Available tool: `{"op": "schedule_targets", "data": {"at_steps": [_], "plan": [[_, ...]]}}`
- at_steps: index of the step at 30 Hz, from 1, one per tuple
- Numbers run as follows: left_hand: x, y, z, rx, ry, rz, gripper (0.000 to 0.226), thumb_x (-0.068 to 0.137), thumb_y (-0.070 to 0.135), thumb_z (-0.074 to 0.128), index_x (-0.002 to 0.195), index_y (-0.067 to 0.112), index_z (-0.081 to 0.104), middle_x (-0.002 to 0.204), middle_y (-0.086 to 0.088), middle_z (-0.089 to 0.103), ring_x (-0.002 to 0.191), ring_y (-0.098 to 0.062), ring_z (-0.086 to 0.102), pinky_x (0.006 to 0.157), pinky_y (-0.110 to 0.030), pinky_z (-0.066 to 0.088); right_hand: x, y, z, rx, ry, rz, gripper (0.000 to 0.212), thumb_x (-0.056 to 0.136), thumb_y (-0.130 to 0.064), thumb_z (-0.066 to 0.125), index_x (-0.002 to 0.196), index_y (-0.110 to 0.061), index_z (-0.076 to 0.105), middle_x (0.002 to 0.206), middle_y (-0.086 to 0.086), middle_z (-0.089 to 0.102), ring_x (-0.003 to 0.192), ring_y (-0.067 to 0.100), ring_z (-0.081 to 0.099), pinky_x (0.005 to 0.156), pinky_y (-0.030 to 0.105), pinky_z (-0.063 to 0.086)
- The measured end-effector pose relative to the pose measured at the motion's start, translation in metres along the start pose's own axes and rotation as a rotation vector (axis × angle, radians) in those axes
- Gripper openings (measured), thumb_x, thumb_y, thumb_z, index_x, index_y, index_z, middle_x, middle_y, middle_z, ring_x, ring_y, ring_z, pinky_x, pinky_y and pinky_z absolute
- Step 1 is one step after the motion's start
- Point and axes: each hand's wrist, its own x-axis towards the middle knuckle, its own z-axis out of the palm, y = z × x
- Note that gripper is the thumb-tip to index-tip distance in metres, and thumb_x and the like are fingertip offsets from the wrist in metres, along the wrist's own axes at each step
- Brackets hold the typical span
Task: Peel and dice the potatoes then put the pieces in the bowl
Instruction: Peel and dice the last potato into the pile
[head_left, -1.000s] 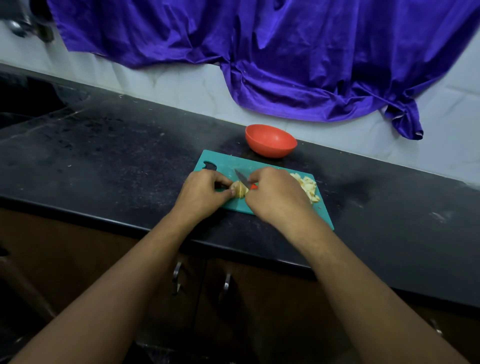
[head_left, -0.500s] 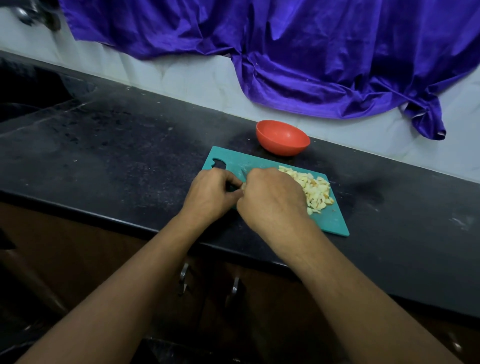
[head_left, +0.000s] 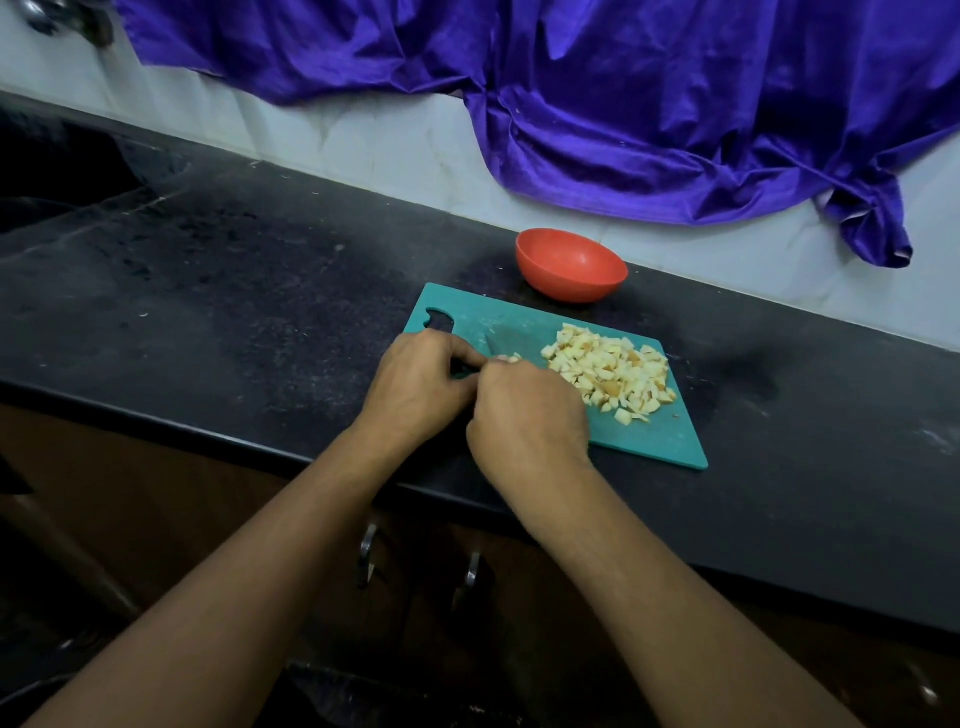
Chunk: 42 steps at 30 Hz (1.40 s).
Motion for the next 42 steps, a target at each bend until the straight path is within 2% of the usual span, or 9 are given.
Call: {"op": "schedule_targets", "data": {"at_steps": [3,9,16,19,28,32,35,38,42], "plan": [[0.001,-0.003,0.002,-0.032,0.026,0.022,0.012,0.087,0.031,0.078,0.099,0.031,0.082,0.099,0.015,0.078,0.098,-0.003,0.069,0.095,-0.031,0.054,-0.013,0.008,0.017,0.054,0.029,0.01,0.062,0.101,-0.018,0.053,0.158,-0.011,0.029,0.121,0.009,0.065,0.109,0.03,0.064,0.072,0.036,0.039],[0.0,-0.001,0.0,-0.036,0.017,0.028,0.013,0.084,0.031,0.083,0.097,0.029,0.083,0.095,0.019,0.077,0.092,0.001,0.068,0.09,-0.029,0.055,-0.025,0.017,0.026,0.09,0.02,-0.016,0.071,0.1,-0.023,0.056,0.162,-0.014,0.023,0.119,0.009,0.064,0.108,0.029,0.063,0.072,0.037,0.041],[-0.002,0.001,-0.001,-0.06,0.008,0.02,0.016,0.082,0.033,0.085,0.096,0.028,0.083,0.095,0.017,0.077,0.09,0.001,0.068,0.089,-0.024,0.053,-0.031,0.037,0.009,0.375,0.057,0.051,0.045,0.098,-0.022,0.055,0.142,-0.028,0.058,0.121,0.003,0.067,0.108,0.024,0.063,0.087,0.04,0.056],[-0.003,-0.001,-0.002,-0.056,-0.004,0.034,0.016,0.082,0.033,0.084,0.098,0.029,0.083,0.098,0.016,0.078,0.095,0.001,0.068,0.094,-0.026,0.052,-0.034,0.044,-0.002,0.449,0.11,0.059,0.041,0.099,-0.023,0.055,0.139,-0.029,0.06,0.122,0.0,0.068,0.108,0.023,0.062,0.082,0.036,0.052],[-0.005,0.002,-0.002,-0.074,0.004,0.011,0.012,0.083,0.023,0.083,0.091,0.031,0.081,0.092,0.022,0.076,0.092,0.002,0.068,0.104,-0.033,0.051,-0.029,0.028,-0.018,0.241,0.119,-0.011,0.03,0.094,-0.023,0.06,0.124,-0.025,0.065,0.093,-0.001,0.058,0.085,0.021,0.055,0.068,0.036,0.046],[-0.003,0.0,-0.001,-0.061,0.004,0.003,0.01,0.084,0.026,0.083,0.093,0.03,0.082,0.096,0.018,0.077,0.094,0.001,0.068,0.098,-0.026,0.052,-0.031,0.02,-0.022,0.144,0.087,-0.013,0.032,0.096,-0.025,0.06,0.127,-0.018,0.061,0.107,0.005,0.064,0.086,0.022,0.051,0.069,0.035,0.041],[-0.003,-0.001,-0.001,-0.04,0.002,0.002,0.01,0.085,0.026,0.081,0.095,0.028,0.082,0.098,0.015,0.077,0.094,0.0,0.068,0.096,-0.026,0.053,-0.032,0.014,-0.021,0.095,0.066,-0.018,0.035,0.098,-0.025,0.059,0.132,-0.015,0.058,0.117,0.008,0.064,0.102,0.027,0.061,0.072,0.035,0.04],[-0.002,-0.002,-0.001,-0.02,0.011,0.014,0.011,0.085,0.023,0.08,0.095,0.026,0.082,0.1,0.013,0.078,0.095,-0.003,0.068,0.096,-0.029,0.053,-0.029,0.011,-0.02,0.073,0.052,-0.021,0.038,0.099,-0.026,0.06,0.135,-0.017,0.056,0.119,0.007,0.063,0.108,0.027,0.061,0.074,0.035,0.041],[-0.001,-0.003,0.0,0.009,0.019,0.015,0.012,0.086,0.018,0.079,0.097,0.024,0.082,0.101,0.011,0.078,0.097,-0.004,0.068,0.089,-0.019,0.044,-0.018,0.009,-0.013,0.064,0.051,-0.029,0.035,0.099,-0.025,0.06,0.133,-0.018,0.059,0.117,0.008,0.063,0.106,0.026,0.061,0.072,0.036,0.042]]}}
